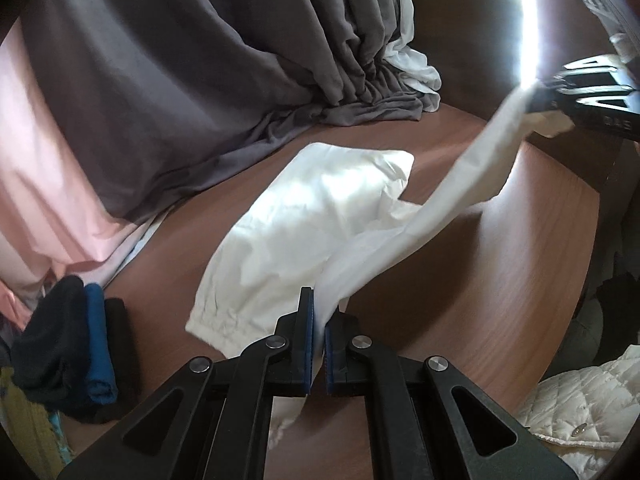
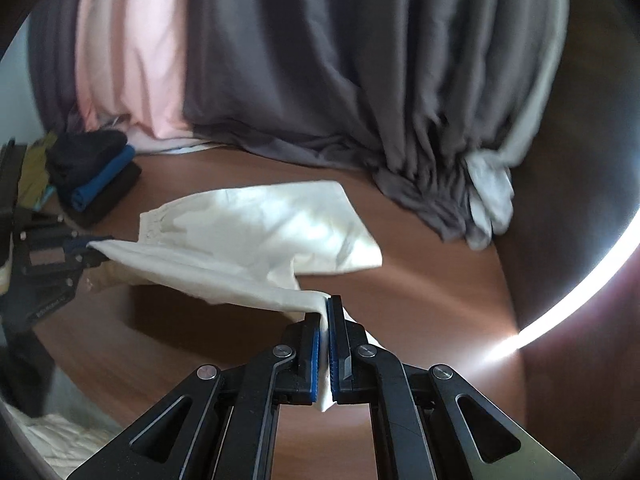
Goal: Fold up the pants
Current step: 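Grasp the leg hem with the right gripper while the left gripper holds the waistband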
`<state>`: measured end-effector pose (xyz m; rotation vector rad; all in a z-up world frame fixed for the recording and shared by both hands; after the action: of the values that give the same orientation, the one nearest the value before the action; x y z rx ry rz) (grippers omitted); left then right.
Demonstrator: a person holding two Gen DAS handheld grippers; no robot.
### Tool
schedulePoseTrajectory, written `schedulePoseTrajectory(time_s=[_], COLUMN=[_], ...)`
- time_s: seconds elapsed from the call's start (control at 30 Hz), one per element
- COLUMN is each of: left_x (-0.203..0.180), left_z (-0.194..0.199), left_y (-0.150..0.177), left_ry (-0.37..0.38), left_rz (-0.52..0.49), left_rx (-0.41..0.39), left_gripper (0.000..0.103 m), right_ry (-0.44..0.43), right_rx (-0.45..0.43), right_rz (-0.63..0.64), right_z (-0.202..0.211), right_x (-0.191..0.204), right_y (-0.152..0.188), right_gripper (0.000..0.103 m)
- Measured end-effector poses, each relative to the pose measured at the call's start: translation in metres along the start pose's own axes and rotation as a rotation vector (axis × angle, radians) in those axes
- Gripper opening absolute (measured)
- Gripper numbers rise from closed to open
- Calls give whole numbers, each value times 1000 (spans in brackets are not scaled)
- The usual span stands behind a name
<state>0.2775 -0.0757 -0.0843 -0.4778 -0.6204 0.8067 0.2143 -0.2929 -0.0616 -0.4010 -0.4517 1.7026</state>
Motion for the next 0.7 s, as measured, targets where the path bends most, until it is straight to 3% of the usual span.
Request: schedulePoseTrajectory(time_s=[0.13, 0.43, 0.7], left_x=[17, 51, 77], left_z=[-15, -62, -117], left_y=[-19, -49, -54], left_ry=[8, 12, 1], left_rz=[39, 92, 145], left_rx=[23, 128, 218], left_gripper=[6, 6, 7], right_ry=[-7, -21, -53], right_rx=[16, 20, 80], right_rz=[74, 114, 120], right_z=[-20, -61, -119], right_x=[-6, -20, -29], right_y=[-35, -107, -142], right_gripper=[3, 3, 3])
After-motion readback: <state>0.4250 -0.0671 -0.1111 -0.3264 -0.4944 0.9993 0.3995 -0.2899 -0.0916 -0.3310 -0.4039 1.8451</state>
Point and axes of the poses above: each gripper's, at about its wrist camera, not at the fingertips, and z roughly against the way its jaws point, x to its left, y to its underside, the point moved 8 cm from there along -z, roughly the way its jaws point, and after that the axes turned 9 degrees about -y, right-handed, at the moved point
